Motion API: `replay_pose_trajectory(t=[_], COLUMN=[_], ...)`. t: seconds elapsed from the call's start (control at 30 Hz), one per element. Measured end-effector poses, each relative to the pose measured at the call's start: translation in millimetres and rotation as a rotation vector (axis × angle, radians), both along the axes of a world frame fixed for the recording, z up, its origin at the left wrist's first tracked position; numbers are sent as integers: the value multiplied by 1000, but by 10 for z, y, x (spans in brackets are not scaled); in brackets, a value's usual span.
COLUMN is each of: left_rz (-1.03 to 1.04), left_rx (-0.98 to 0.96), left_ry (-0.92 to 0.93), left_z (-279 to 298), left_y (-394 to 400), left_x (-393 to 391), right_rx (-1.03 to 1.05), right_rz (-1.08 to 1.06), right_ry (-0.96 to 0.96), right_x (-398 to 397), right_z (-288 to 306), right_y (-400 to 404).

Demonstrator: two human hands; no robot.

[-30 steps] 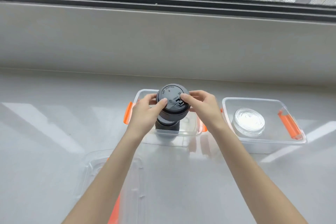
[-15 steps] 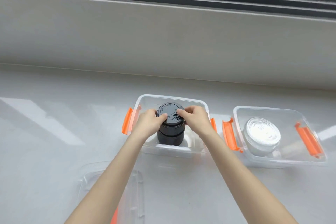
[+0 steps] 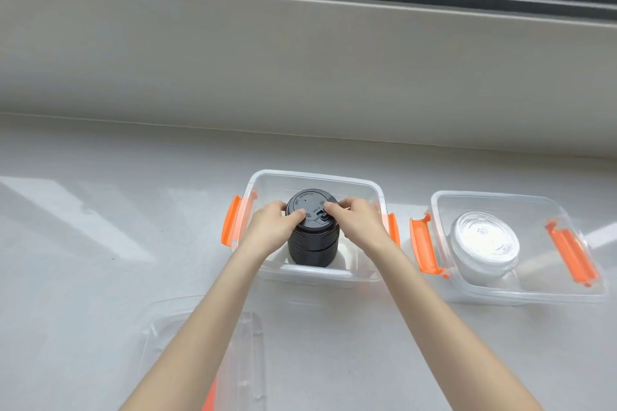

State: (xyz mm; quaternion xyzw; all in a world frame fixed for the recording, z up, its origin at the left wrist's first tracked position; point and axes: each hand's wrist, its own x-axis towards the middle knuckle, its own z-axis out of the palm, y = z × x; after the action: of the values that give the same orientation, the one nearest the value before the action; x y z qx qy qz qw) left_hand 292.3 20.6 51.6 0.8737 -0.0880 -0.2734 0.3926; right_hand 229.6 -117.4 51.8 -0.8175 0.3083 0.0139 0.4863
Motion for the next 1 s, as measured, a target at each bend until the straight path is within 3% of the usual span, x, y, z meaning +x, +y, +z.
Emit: replay_pose_trajectory(t=[0.67,1.0], left_rz=[-30,-28], left_rx=[-18,6], left_ry=[-24,105], left_z=[17,-20], left_y=[-61,-43], left_x=[2,12], right_rx=[20,42], right_rz=[6,1], right_ry=[69,80], right_x=[-5,16], right_z=[-126,-142], right_y=[33,42])
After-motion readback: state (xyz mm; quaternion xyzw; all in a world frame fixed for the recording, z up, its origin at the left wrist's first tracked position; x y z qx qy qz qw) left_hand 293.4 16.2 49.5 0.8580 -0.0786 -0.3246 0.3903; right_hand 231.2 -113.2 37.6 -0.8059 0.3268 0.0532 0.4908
